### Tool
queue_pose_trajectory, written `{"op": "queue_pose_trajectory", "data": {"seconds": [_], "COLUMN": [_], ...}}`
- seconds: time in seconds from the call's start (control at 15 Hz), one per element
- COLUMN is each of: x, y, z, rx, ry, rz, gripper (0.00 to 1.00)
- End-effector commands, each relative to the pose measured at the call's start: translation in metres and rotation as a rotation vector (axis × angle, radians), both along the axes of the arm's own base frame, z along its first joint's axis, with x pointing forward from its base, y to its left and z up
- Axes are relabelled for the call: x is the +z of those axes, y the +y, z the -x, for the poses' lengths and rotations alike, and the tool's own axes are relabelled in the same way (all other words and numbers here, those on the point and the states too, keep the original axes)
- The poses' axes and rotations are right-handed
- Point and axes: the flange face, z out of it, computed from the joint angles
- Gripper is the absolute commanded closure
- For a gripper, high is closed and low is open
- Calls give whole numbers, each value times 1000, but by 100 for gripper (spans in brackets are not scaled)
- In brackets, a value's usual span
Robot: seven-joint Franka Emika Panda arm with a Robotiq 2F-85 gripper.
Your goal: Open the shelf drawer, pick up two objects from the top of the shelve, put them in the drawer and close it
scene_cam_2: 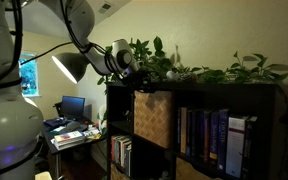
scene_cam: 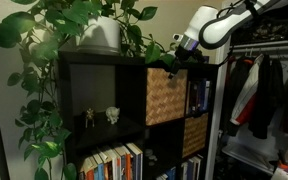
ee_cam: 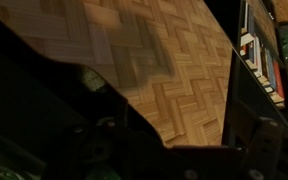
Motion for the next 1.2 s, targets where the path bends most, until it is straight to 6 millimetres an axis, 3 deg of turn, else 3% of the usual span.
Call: {"op": "queue_pose_trajectory", "data": {"seconds": [0.0,0.33,0.6,0.8,1.13], "x": [-23,-34,-27,-14,-25], "y": [1,2,6,-4,-10], "z": [-1,-4,10,16,34], "rx": [73,123,183,236,307], "ry": [27,54,148,209,412], "rz": [45,135,92,61,72], "gripper": [0,0,0,0,0]}}
